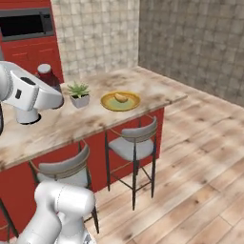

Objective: Move the hot dog bun to the plate on the dining table and place the condiment next to that plate. Then navigate to the fridge and take the sausage and place it on the plate as well.

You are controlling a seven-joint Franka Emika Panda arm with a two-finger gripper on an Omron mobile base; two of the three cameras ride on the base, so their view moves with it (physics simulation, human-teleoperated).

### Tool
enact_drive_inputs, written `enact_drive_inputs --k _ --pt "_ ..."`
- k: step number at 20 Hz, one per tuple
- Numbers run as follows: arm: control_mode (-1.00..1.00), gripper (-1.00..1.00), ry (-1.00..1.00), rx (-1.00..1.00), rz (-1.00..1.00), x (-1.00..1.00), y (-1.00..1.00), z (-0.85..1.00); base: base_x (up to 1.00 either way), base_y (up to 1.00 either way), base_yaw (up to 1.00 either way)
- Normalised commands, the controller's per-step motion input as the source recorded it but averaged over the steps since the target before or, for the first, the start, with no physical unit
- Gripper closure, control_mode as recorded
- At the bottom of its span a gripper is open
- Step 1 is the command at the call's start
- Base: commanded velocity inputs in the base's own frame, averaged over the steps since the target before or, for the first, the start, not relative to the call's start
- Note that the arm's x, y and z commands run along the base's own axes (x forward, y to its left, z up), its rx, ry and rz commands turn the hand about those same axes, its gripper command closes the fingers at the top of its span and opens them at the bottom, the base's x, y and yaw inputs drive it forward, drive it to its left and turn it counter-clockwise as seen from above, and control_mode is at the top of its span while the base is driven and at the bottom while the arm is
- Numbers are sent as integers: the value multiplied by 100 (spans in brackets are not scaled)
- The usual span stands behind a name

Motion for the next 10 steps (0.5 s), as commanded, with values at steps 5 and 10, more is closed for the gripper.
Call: enact_drive_inputs --k 5,10 --pt "100 100 0 0 0 0 0 0 33 -67 43" --pt "100 100 0 0 0 0 0 0 18 -67 50"
